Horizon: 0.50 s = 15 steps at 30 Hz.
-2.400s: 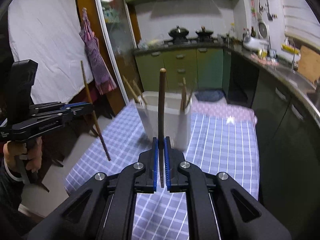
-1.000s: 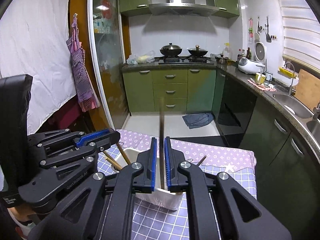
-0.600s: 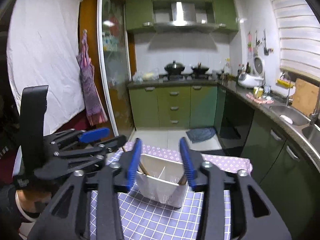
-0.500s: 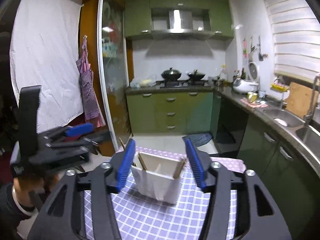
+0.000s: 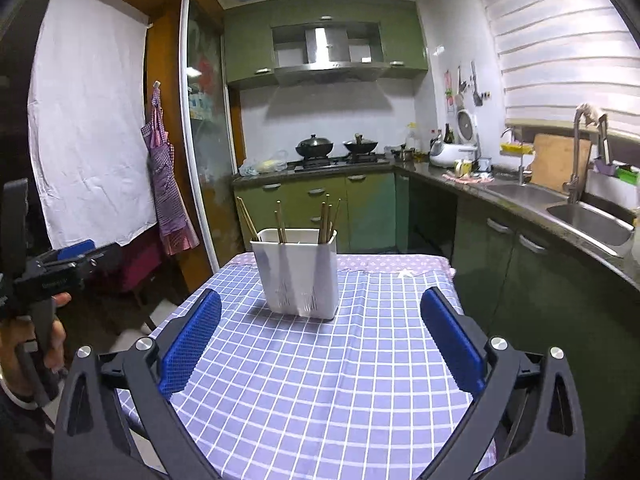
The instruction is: Organize utensils
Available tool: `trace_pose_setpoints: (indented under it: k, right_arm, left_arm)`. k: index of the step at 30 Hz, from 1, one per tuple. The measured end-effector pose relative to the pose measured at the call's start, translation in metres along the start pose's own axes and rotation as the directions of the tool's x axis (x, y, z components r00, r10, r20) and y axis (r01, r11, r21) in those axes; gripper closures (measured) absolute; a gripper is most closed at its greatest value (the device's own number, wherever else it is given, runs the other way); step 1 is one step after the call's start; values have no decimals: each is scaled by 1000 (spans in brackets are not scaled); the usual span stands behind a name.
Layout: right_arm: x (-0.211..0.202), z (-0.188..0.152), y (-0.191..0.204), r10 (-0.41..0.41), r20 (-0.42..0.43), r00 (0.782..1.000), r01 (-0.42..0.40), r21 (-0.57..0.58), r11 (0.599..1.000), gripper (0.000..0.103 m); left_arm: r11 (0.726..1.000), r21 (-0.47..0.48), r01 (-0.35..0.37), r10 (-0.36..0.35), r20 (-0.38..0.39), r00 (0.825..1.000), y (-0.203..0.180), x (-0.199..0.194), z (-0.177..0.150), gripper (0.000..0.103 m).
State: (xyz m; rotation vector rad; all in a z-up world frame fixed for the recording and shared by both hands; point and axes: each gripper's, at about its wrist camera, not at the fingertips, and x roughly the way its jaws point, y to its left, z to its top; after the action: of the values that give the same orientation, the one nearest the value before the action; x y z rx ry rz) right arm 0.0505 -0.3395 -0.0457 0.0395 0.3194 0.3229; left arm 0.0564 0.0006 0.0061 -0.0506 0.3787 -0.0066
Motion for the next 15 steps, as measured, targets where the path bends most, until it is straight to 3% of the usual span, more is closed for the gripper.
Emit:
trace_pose_setpoints:
  k: [7,15]
  right_arm:
    - [-52,-7,24,4,41,999,-4,2,1000,5]
    - [-79,-13,24,2,53,999,-4,40,999,5]
  left_arm:
    - [1000,-10,-12,12,11,1000,3,-47,-9,7]
    - [1000,-10,21,-21,0,1000,0,-60,-24,7]
